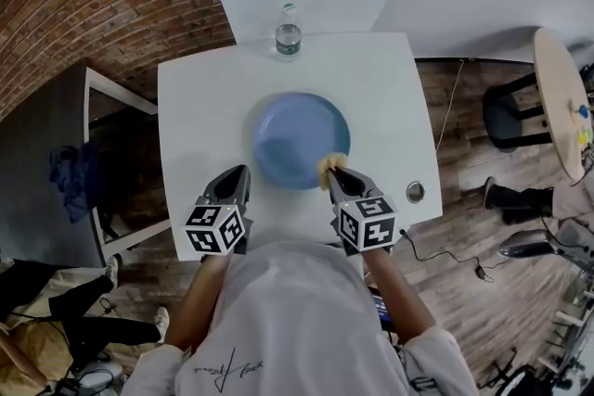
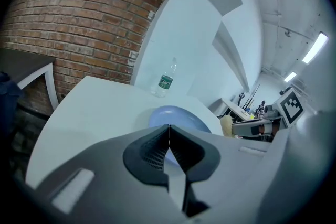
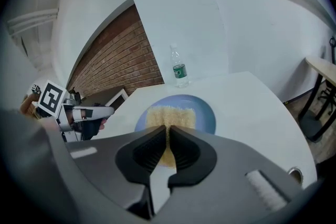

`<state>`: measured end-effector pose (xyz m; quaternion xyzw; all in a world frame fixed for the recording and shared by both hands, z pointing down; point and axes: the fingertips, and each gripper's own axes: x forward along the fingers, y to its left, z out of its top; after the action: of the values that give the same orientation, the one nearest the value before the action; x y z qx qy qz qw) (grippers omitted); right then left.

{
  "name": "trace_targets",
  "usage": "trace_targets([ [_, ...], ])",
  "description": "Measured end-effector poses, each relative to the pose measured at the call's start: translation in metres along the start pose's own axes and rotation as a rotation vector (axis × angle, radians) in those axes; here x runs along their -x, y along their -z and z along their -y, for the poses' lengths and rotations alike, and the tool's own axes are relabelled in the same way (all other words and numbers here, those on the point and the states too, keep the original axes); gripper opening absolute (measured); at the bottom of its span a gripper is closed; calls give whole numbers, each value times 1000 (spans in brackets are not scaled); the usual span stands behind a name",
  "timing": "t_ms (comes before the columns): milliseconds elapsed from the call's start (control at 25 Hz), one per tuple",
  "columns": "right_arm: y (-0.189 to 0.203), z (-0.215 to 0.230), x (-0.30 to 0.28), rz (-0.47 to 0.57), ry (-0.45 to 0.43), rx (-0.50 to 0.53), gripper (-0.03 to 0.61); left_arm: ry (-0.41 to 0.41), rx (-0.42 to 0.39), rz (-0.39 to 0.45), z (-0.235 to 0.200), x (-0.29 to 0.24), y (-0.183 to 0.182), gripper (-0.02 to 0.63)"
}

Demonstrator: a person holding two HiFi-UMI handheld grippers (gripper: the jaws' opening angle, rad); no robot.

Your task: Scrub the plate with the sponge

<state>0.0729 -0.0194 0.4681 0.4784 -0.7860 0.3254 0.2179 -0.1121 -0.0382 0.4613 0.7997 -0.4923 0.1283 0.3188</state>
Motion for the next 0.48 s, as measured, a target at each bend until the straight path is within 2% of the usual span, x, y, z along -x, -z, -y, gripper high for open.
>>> trace_targets([
  [480,0,32,-29,-49,31,15,20,-24,38,-121,-19,-43,30,75],
])
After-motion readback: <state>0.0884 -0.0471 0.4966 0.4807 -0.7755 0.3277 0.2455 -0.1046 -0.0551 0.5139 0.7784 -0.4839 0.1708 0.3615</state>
